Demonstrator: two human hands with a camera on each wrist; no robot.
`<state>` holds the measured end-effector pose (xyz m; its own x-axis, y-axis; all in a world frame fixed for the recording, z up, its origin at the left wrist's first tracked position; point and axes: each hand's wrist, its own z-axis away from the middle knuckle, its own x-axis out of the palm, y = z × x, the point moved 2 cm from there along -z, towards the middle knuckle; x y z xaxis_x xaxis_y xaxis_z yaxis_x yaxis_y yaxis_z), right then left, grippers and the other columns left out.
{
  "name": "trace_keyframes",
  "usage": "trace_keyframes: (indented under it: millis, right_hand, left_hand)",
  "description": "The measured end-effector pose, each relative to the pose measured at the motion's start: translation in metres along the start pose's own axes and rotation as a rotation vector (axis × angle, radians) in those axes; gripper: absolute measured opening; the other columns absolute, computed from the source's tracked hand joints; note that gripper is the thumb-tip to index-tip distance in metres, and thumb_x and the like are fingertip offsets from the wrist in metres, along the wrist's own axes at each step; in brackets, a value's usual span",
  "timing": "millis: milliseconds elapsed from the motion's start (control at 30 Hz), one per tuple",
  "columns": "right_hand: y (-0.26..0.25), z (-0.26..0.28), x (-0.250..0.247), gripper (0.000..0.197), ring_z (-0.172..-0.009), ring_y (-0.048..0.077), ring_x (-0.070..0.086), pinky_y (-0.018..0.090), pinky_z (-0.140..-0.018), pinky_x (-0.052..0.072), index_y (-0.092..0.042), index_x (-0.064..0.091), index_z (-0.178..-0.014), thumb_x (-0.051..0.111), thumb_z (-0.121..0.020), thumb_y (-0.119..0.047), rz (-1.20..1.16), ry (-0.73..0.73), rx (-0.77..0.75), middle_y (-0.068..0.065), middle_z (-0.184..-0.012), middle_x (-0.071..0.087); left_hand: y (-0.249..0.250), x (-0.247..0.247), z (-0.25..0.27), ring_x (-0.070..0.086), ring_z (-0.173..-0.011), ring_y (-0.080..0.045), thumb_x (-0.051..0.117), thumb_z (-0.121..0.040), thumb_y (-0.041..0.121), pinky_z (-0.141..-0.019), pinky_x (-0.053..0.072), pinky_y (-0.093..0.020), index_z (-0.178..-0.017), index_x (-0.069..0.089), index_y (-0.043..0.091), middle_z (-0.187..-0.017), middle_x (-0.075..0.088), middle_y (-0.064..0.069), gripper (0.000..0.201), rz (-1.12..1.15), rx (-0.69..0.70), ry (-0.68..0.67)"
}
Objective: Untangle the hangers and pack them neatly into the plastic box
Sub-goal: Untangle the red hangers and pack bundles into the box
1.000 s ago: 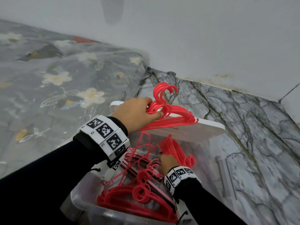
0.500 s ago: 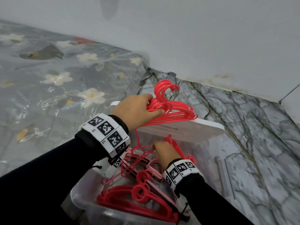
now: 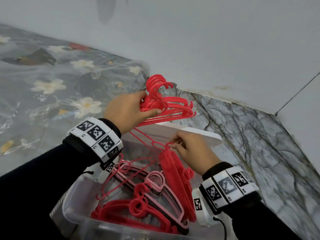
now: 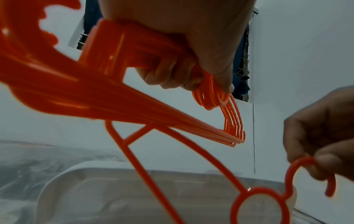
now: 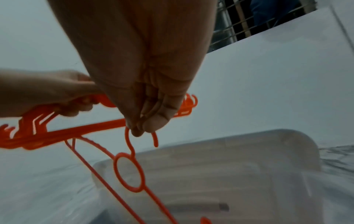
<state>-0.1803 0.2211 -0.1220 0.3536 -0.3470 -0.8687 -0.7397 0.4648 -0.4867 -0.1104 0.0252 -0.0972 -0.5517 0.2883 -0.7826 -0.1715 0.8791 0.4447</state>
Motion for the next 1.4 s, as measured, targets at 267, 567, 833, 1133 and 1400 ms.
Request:
trace_keyframes:
  millis: [267, 567, 833, 1133, 1400]
  right_hand:
    - [-0.005, 0.001, -0.023, 0.012, -0.093, 0.016, 0.056, 0.027, -0.079, 0.041, -0.016, 0.062, -0.096, 0.051, -0.092, -0.013, 0.254, 0.037, -0.113, -0.001, -0.098, 0.063]
    - [-0.025, 0.001, -0.036, 0.009, -0.092, 0.021, 0.055, 0.022, -0.080, 0.035, -0.008, 0.064, -0.095, 0.057, -0.089, -0.008, 0.213, 0.244, -0.276, 0.004, -0.093, 0.064]
    - [-0.012, 0.001, -0.041, 0.017, -0.076, 0.003, 0.048, 0.009, -0.070, 0.035, -0.011, 0.061, -0.103, 0.061, -0.086, -0.006, 0.095, 0.406, -0.237, -0.002, -0.100, 0.057]
    - [0.015, 0.000, 0.000, 0.051, -0.131, 0.020, 0.037, 0.038, -0.110, 0.029, -0.014, 0.032, -0.140, 0.049, -0.093, -0.024, 0.456, -0.052, -0.035, 0.003, -0.139, 0.043]
    - [0.003, -0.011, 0.018, 0.027, -0.104, 0.027, 0.054, 0.036, -0.085, 0.041, -0.010, 0.043, -0.119, 0.038, -0.094, -0.004, 0.471, 0.028, -0.021, 0.009, -0.115, 0.056]
  left_hand:
    - [-0.003, 0.015, 0.006, 0.054, -0.059, -0.014, 0.032, -0.057, 0.090, -0.052, 0.038, -0.031, -0.083, 0.053, 0.024, -0.065, 0.057, 0.006, 0.073, -0.078, 0.027, -0.191]
    - [0.009, 0.033, 0.018, 0.045, -0.057, 0.001, 0.052, -0.063, 0.082, -0.051, 0.026, -0.018, -0.072, 0.041, 0.034, -0.062, 0.049, 0.014, 0.050, -0.045, 0.096, -0.437]
    - [0.013, 0.037, 0.022, 0.046, -0.065, -0.009, 0.063, -0.081, 0.051, -0.063, 0.029, -0.028, -0.074, 0.042, 0.031, -0.069, 0.048, 0.012, 0.030, -0.042, 0.139, -0.479]
    - [0.019, 0.037, 0.024, 0.057, -0.068, -0.011, 0.062, -0.081, 0.046, -0.066, 0.043, -0.030, -0.081, 0.059, 0.025, -0.073, 0.063, 0.005, 0.021, 0.155, -0.007, -0.487]
    - [0.023, 0.039, 0.030, 0.045, -0.060, -0.010, 0.040, -0.090, 0.058, -0.057, 0.031, -0.026, -0.075, 0.042, 0.032, -0.064, 0.045, 0.012, 0.030, -0.019, 0.097, -0.430]
